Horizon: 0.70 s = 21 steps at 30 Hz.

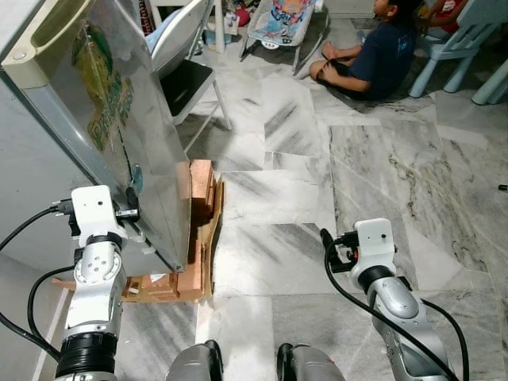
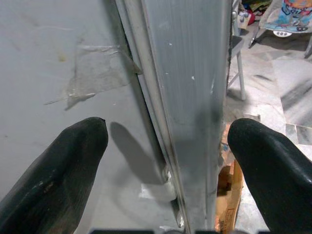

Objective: Restocking fridge

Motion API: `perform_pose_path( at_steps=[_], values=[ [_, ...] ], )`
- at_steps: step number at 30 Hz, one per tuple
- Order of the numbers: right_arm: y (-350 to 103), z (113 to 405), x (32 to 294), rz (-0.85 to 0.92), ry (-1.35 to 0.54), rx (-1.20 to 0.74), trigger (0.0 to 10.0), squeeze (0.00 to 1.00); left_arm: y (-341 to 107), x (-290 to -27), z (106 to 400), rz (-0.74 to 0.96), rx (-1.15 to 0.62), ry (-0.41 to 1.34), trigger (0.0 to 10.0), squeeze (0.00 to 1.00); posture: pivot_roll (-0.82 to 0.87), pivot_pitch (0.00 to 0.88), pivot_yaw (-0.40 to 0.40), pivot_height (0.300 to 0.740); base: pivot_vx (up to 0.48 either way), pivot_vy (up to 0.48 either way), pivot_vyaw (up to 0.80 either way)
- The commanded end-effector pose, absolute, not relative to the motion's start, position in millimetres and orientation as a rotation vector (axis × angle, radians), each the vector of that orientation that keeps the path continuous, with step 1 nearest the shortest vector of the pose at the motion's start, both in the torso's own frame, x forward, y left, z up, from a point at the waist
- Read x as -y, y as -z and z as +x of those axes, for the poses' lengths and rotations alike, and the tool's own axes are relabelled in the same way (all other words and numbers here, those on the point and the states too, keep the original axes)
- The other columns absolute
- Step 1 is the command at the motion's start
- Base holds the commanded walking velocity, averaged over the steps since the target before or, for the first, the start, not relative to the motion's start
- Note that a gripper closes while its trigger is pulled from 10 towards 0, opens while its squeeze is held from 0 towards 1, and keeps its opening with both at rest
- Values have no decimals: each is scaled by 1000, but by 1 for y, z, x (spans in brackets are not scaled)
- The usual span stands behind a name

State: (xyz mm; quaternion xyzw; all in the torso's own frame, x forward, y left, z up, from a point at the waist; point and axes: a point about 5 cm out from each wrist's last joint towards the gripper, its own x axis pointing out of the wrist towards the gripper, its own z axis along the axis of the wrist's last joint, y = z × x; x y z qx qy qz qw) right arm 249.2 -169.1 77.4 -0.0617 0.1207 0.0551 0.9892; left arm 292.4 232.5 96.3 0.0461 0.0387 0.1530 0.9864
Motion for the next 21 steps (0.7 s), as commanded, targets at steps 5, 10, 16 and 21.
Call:
perform_pose_path(
  at_steps=[5,10,16,21],
  values=[
    [-77,245,170,-116,-119,-258,10000,0,-102,-217,302,44,-41,-210,10000,0,-91,168,22,740,0,0,0],
    [-70,242,169,-133,-134,-292,10000,0,-105,-200,306,40,-20,-113,10000,0,-91,168,24,740,0,0,0],
    [-68,242,168,-128,-137,-306,10000,0,-106,-194,310,27,-16,-99,10000,0,-89,164,24,740,0,0,0],
    [-52,236,167,-146,-191,-426,10000,0,-110,-182,318,13,-2,-45,10000,0,-83,159,24,740,0,0,0]
  ],
)
